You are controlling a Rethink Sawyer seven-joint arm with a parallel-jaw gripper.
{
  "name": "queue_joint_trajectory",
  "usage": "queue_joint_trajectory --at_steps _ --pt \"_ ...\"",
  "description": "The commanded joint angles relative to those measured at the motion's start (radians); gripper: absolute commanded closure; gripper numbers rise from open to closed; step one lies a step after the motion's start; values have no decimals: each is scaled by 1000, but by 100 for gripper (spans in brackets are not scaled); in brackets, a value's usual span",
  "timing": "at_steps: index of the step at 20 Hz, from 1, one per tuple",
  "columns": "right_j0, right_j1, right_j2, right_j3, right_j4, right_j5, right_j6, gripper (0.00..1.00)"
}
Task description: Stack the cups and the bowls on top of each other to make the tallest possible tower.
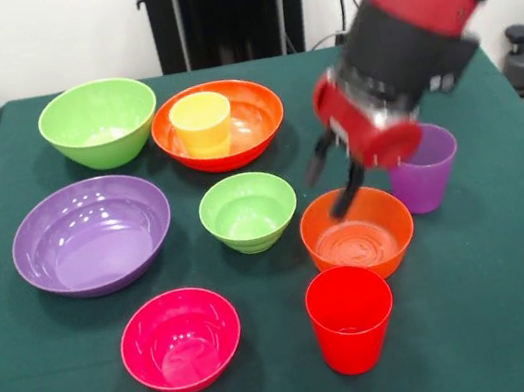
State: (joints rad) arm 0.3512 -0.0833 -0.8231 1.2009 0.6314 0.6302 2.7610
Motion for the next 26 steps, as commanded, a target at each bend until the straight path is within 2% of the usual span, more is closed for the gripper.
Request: queue_joint_trajectory --at_steps 1,7,12,15,26 --pt "14 -307 113 115 -163 559 -124 0" --pt "3 -320 158 145 -180 493 -106 0" --pt "17 -297 207 188 -166 355 -64 0" --pt "29 -316 227 228 -179 296 -84 0" --pt "19 -336 267 241 -216 261 -71 0"
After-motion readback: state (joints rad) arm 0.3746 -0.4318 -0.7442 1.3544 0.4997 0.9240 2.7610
